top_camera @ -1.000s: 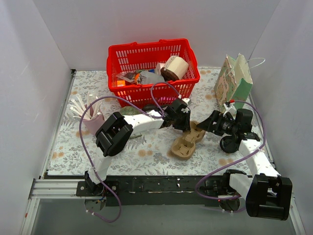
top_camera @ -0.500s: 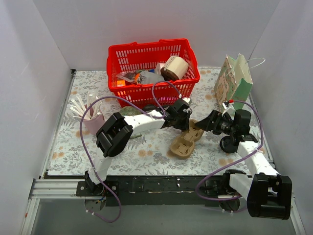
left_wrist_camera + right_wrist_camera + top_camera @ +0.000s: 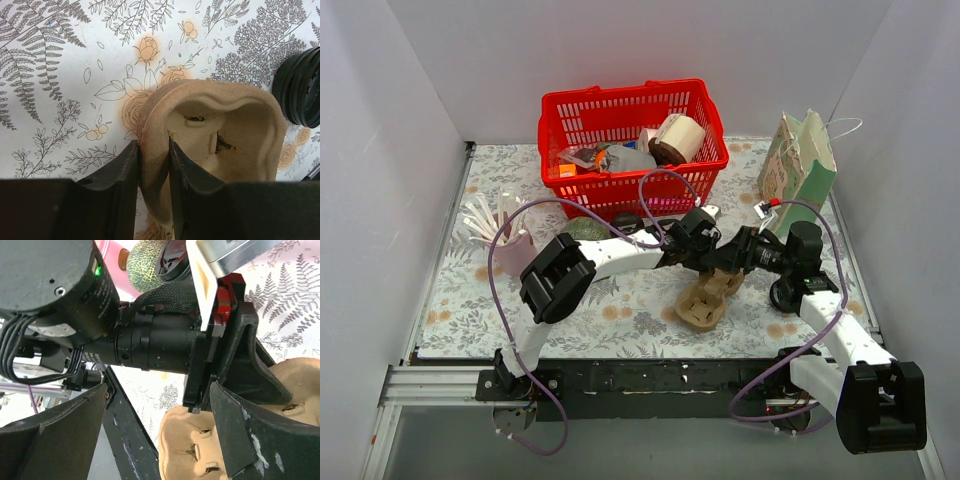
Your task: Pack the takeout coffee
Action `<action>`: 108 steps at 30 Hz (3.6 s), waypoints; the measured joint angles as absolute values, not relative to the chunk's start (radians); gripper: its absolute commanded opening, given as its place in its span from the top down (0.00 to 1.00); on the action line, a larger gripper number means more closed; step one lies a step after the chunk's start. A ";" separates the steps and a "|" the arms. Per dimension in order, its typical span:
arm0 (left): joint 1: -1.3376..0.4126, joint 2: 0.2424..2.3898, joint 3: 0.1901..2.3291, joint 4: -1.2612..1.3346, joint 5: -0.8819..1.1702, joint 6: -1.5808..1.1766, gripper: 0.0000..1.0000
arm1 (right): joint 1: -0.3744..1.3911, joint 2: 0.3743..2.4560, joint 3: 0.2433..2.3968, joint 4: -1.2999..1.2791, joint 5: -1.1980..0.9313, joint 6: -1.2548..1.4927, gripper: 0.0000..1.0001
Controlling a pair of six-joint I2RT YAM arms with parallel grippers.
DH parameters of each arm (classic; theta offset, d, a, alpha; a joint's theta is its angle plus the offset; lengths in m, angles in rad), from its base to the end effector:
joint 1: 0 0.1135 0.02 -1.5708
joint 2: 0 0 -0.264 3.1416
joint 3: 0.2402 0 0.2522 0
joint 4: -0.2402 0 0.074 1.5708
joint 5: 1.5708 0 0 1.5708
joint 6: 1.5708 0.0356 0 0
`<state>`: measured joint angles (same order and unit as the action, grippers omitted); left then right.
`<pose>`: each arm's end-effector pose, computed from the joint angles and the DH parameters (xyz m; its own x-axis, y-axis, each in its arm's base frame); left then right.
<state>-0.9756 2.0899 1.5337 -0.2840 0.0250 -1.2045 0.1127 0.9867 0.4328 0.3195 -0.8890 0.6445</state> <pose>0.2593 -0.3846 0.1827 -0.9312 -0.2895 -0.2216 -0.0900 0.7716 -0.6297 0.2037 0.0509 0.2335 -0.6779 0.3043 -0.6692 -0.5179 0.4484 0.7285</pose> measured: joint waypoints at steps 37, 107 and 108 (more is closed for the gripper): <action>-0.974 2.090 1.532 -0.292 -0.003 -1.239 1.00 | 0.098 1.013 0.605 -0.258 -0.422 0.355 0.18; -0.961 2.001 1.418 -0.337 -0.083 -1.442 1.00 | 0.158 1.021 0.394 0.191 -0.607 0.269 0.99; -0.962 2.001 1.419 -0.334 -0.081 -1.439 1.00 | 0.166 1.010 0.391 0.189 -0.626 0.263 0.99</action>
